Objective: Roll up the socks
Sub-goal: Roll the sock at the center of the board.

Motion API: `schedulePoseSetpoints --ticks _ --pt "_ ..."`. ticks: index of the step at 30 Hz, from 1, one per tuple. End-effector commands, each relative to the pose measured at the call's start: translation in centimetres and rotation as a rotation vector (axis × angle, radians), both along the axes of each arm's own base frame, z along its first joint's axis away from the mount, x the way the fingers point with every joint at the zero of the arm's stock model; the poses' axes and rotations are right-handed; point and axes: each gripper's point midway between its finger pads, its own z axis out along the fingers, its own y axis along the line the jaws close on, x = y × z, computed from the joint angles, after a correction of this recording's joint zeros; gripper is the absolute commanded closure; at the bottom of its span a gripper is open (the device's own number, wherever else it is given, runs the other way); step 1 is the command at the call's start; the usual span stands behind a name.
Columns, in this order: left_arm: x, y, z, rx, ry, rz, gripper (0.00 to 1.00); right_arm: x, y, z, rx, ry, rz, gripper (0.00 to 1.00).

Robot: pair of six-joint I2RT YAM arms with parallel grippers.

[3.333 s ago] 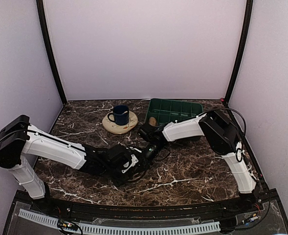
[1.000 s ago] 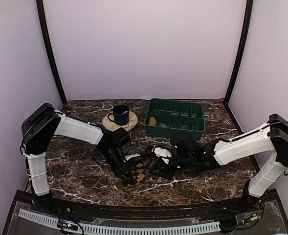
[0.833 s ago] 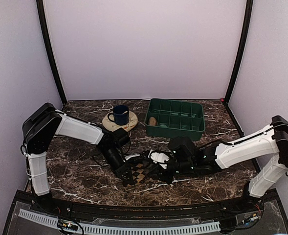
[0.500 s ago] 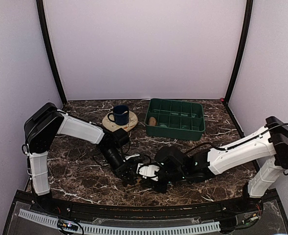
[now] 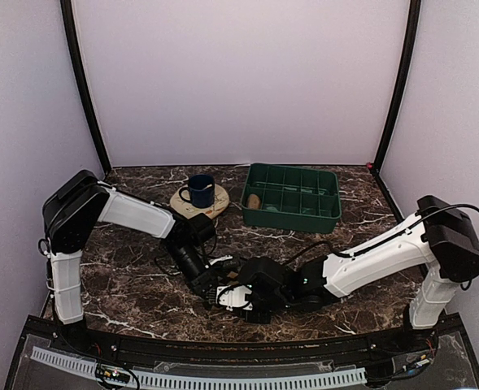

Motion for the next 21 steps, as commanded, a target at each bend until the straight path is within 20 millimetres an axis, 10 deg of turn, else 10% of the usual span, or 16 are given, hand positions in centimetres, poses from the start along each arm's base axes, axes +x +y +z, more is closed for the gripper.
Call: schedulePoseSetpoints --ticks 1,21 --pt "-1.2 2.6 -3.0 0.156 0.022 -0.028 1.0 0.9 0.8 0.6 -0.008 -0.089 0.018 0.65" --pt "-1.3 2.6 -3.0 0.158 0.032 -0.032 1.0 1.0 0.9 -1.7 -0.077 -0.129 0.088 0.66"
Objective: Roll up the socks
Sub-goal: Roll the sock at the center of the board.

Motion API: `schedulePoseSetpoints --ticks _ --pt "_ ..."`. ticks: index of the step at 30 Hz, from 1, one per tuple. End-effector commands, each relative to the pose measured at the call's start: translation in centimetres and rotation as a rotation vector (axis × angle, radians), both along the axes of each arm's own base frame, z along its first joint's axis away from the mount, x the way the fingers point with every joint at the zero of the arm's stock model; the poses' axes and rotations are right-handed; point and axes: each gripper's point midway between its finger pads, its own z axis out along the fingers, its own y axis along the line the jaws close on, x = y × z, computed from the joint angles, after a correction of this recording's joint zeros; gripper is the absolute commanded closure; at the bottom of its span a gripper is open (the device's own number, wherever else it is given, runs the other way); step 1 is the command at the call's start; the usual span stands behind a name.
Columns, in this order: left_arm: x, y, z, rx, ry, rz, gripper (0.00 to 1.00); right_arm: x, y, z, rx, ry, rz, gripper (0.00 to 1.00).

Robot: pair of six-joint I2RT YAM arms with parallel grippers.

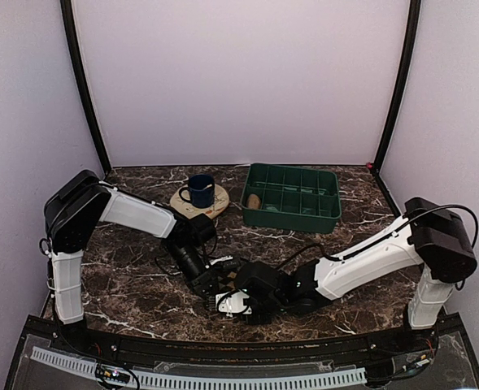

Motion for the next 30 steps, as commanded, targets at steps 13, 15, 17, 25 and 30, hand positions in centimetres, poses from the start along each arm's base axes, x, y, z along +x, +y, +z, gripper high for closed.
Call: schedulePoseSetpoints --ticks 13,15,17,25,30 --pt "-1.2 2.5 -3.0 0.151 0.014 -0.03 1.0 0.5 0.7 -1.3 -0.038 0.001 0.02 0.8" --pt "-1.1 2.5 -3.0 0.15 0.015 -0.029 1.0 0.5 0.4 -1.8 -0.059 0.016 0.014 0.85" --pt "-1.1 2.6 -3.1 0.156 0.01 -0.027 1.0 0.6 0.0 -2.2 -0.076 0.036 0.002 0.89" --pt "0.2 2.5 -2.5 0.158 -0.035 0.031 0.82 0.4 -1.1 -2.7 -0.091 0.115 -0.045 0.96" --pt "1.5 2.2 -0.5 0.09 -0.071 0.1 0.77 0.4 -1.5 -2.8 -0.093 0.148 -0.068 0.96"
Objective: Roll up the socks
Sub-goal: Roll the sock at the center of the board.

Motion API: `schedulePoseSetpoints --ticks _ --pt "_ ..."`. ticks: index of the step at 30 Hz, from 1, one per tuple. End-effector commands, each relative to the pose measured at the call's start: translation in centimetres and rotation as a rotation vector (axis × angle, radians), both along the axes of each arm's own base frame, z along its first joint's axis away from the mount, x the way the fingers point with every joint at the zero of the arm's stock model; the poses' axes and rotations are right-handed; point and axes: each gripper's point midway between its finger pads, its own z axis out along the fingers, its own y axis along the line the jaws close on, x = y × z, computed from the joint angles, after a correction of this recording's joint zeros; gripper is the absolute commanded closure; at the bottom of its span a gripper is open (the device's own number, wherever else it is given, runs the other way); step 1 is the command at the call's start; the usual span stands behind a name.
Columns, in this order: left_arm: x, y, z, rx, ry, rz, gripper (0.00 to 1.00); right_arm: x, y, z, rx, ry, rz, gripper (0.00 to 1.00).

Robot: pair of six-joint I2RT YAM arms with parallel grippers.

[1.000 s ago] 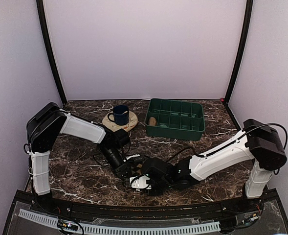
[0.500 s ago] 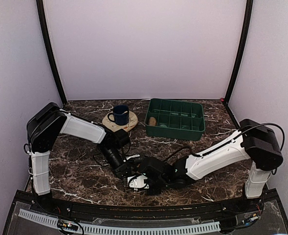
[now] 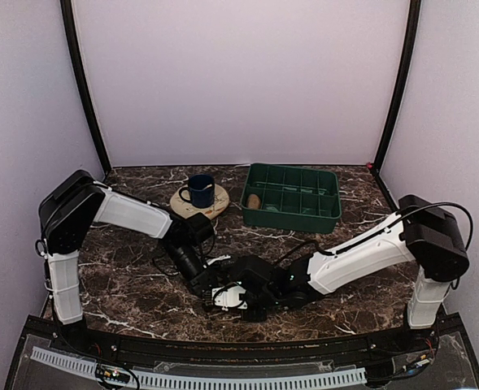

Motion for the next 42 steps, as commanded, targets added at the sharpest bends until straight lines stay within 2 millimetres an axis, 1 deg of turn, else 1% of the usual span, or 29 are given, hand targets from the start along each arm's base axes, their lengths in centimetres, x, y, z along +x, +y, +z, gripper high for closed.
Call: schedulePoseSetpoints --ticks 1,5,9,13,15,17,23,25,26,29,34,39,42 --pt "1.4 2.0 -0.5 0.074 -0.077 0.07 0.76 -0.5 -2.3 -2.3 -0.094 0.083 -0.038 0.96" --pt "2.4 2.1 0.9 0.039 -0.113 0.113 0.74 -0.5 -2.0 -2.1 -0.08 0.109 -0.053 0.97" --pt "3.8 2.7 2.0 0.01 -0.155 0.183 0.74 -0.6 -1.9 -1.8 -0.065 0.146 -0.076 0.97" --pt "5.8 3.3 3.2 -0.019 -0.222 0.283 0.74 -0.7 -2.0 -1.6 -0.042 0.206 -0.105 0.97" --pt "7.0 3.8 3.6 -0.02 -0.275 0.338 0.73 -0.7 -2.0 -1.5 -0.036 0.246 -0.117 0.97" --pt "7.7 4.0 4.1 -0.026 -0.325 0.37 0.72 -0.7 -2.0 -1.4 -0.029 0.287 -0.131 0.97" --pt "9.0 4.7 5.3 -0.048 -0.45 0.457 0.7 -0.3 -2.0 -1.0 -0.044 0.454 -0.167 0.97" --pt "9.1 5.1 5.4 -0.045 -0.471 0.483 0.7 -0.3 -2.2 -1.0 -0.059 0.511 -0.173 0.97" --pt "9.2 5.3 5.6 -0.047 -0.484 0.496 0.7 0.1 -1.5 -0.2 -0.044 0.525 -0.17 0.97" --pt "9.3 5.8 5.9 -0.055 -0.514 0.542 0.7 0.2 -1.5 0.1 -0.058 0.598 -0.169 0.96" --pt "8.9 6.4 6.8 -0.082 -0.603 0.615 0.69 0.1 -1.4 0.4 -0.065 0.728 -0.163 0.96" --pt "7.2 5.3 8.1 -0.147 -0.726 0.601 0.69 0.0 -1.5 0.8 -0.062 0.828 -0.16 0.96" --pt "5.9 4.5 8.0 -0.174 -0.783 0.551 0.68 0.1 -1.6 1.1 -0.061 0.873 -0.165 0.96"
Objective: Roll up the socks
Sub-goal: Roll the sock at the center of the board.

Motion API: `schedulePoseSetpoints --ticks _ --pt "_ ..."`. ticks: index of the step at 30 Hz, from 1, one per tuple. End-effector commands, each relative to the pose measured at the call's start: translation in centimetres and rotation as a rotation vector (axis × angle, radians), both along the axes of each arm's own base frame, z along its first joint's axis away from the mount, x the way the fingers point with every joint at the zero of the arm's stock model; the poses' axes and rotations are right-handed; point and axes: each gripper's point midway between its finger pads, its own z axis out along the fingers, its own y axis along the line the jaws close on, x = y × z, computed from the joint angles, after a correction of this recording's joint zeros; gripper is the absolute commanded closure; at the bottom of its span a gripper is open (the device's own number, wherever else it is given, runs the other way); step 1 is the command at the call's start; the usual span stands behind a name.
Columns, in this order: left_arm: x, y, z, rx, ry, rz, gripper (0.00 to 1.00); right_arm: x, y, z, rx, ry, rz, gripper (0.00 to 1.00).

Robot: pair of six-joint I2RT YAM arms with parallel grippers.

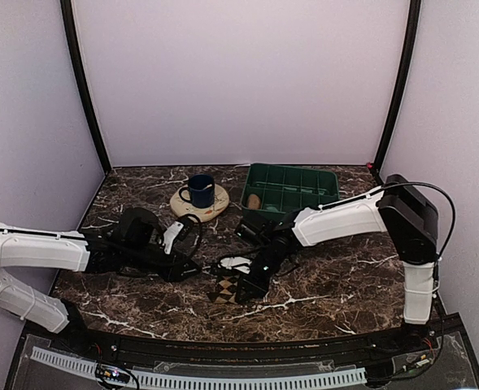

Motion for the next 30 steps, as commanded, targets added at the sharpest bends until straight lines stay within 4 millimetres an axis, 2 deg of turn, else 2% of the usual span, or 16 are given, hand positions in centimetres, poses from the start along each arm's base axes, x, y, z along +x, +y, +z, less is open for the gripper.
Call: schedulePoseSetpoints --ticks 1,15,21,30 --pt "-0.5 -1.0 0.9 -0.016 -0.143 -0.012 0.68 -1.0 -0.5 0.3 -0.012 0.135 0.005 0.96" --pt "-6.0 -4.5 -0.9 0.127 -0.308 -0.316 0.66 -0.6 -0.9 0.7 -0.017 0.237 0.001 0.96" --pt "-6.7 -6.0 -1.9 0.224 -0.356 -0.407 0.66 -0.8 -1.1 0.7 -0.02 0.252 0.009 0.96" --pt "-6.6 -6.6 -3.2 0.314 -0.382 -0.482 0.65 -1.4 -1.5 0.3 -0.014 0.281 0.006 0.96"
